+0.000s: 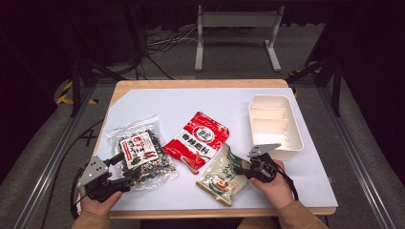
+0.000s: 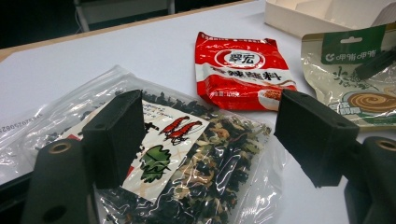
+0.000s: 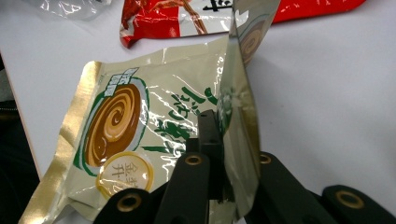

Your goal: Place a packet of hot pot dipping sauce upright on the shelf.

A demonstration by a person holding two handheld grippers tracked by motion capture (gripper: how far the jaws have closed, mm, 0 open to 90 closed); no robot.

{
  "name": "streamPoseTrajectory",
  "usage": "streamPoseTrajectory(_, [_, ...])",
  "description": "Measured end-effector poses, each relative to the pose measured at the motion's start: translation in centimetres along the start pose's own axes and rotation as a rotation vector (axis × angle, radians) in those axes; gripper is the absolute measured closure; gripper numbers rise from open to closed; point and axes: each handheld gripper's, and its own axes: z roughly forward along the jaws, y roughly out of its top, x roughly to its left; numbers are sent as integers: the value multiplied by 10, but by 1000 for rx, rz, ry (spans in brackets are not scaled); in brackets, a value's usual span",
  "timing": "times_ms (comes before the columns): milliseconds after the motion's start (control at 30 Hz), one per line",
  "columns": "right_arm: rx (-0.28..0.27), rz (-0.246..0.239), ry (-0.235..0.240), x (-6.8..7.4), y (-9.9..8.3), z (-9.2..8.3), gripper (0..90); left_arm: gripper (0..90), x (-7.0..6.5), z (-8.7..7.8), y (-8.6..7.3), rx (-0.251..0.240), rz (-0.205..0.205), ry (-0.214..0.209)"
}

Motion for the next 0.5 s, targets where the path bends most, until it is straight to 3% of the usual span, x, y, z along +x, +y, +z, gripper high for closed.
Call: streamPoseTrajectory(500, [-111,-68,15,16,22,-25,896,246,0,-2,0,-2,-4,5])
